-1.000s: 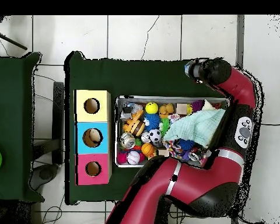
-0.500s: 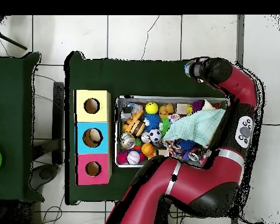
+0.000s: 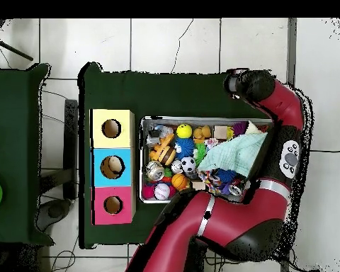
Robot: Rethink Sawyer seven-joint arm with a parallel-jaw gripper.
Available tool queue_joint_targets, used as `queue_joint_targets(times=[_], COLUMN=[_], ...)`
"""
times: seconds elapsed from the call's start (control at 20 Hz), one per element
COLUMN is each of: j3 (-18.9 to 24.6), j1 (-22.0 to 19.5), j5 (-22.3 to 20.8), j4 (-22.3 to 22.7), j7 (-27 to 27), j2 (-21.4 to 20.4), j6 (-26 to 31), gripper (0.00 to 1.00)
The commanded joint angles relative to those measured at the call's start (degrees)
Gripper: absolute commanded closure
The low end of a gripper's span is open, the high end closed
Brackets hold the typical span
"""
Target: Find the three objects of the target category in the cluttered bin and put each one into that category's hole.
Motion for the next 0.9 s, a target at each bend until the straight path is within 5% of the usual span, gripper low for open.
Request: queue_joint_targets(times=[0.05, 0.2, 0.5, 0.9], j3=[2.8, 0.7, 1.7, 2.8], j1=[-1.8, 0.5, 5.8, 7.6], j5=[2.8, 1.0, -0.9, 1.0], j4=[-3.2, 3.4, 33.2, 52.7], j7=[0.6, 7.1, 7.7, 2.6], j2=[10.1, 4.4, -15.6, -27.6], j6=[-5.0, -1.4, -0.7, 1.0], gripper=[1.0, 1.0, 1.0, 1.0])
